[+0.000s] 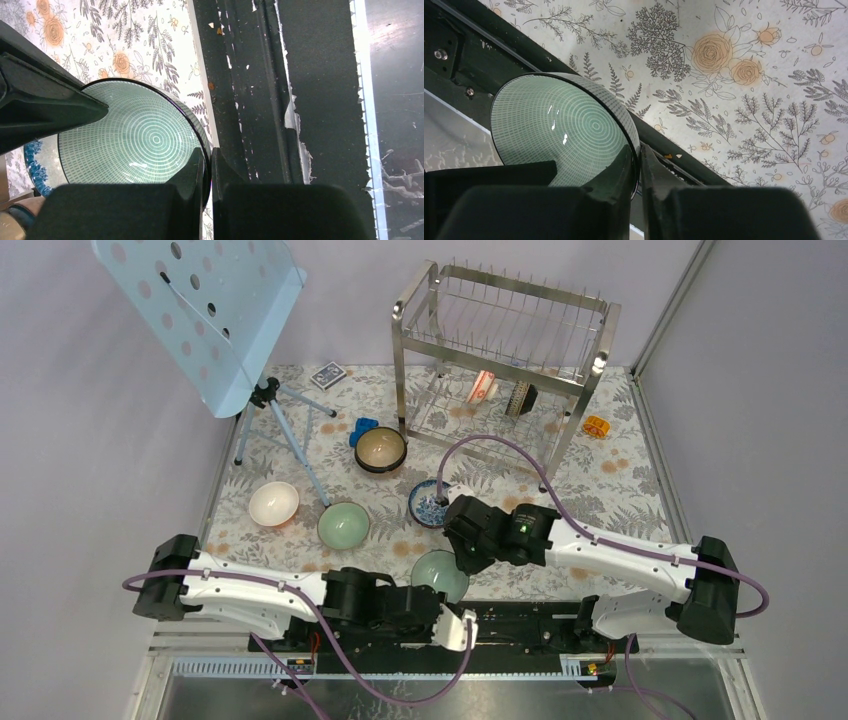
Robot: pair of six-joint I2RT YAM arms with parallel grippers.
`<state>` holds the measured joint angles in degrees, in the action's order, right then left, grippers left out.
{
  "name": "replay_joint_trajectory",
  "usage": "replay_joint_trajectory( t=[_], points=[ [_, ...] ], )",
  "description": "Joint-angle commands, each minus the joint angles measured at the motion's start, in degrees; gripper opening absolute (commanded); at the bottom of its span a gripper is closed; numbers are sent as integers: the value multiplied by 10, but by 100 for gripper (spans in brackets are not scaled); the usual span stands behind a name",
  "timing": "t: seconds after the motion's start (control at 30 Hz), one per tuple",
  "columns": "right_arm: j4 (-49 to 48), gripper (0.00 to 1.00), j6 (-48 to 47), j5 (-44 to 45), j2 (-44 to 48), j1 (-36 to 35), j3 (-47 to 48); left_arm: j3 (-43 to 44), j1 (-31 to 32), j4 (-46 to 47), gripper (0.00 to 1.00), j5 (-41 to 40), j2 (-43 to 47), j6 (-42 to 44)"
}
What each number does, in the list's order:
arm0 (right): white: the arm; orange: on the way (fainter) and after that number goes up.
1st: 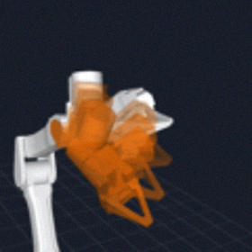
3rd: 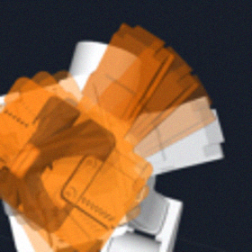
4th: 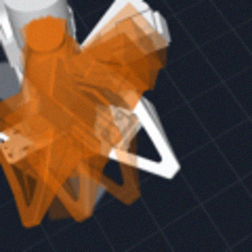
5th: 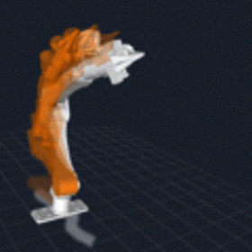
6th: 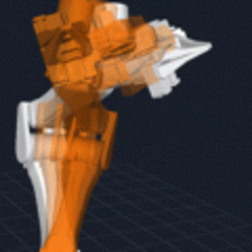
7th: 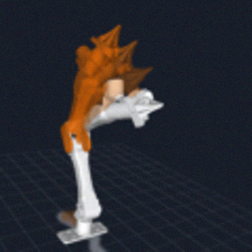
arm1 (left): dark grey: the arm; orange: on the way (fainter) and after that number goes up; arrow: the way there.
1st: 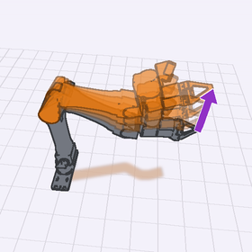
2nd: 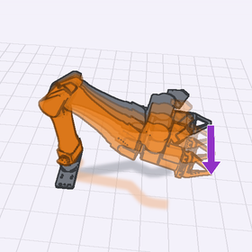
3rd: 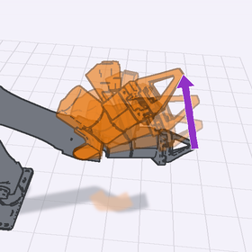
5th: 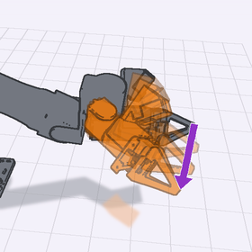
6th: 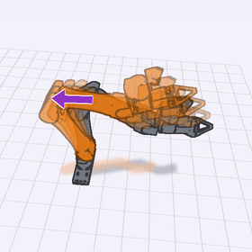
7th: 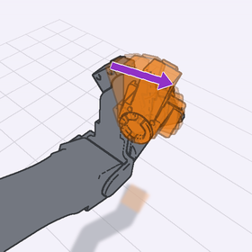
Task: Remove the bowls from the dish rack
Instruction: Place the bowl with the bowl.
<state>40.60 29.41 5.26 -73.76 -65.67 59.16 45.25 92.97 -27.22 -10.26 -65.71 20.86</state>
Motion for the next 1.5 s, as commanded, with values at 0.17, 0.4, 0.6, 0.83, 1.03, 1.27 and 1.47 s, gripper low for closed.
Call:
replay_joint_trajectory(
  t=[0.17, 0.4, 0.6, 0.83, 1.03, 1.27, 1.47],
  points=[
    [-26, 0, 27, 17, 28, -6, -14, 24, 5, 66, 10, -86, 3, -52],
    [-27, 0, 66, 117, 91, -6, -36, 34, 5, 73, 74, -194, 1, -117],
    [-13, 0, 108, 201, 151, -6, -68, 44, 6, 72, 99, -312, 26, -200],
    [1, 0, 151, 265, 216, -6, -93, 60, 0, 41, 99, -454, 54, -387],
    [1, 0, 183, 287, 229, -6, -99, 22, -15, 92, 99, -435, 120, -582],
    [-18, 0, 215, 305, 206, -5, -91, 114, -164, 0, 99, -258, 66, -830],
    [-17, 0, 237, 310, 170, -5, -65, 132, -218, -56, 99, -180, 3, -896]
  ],
)
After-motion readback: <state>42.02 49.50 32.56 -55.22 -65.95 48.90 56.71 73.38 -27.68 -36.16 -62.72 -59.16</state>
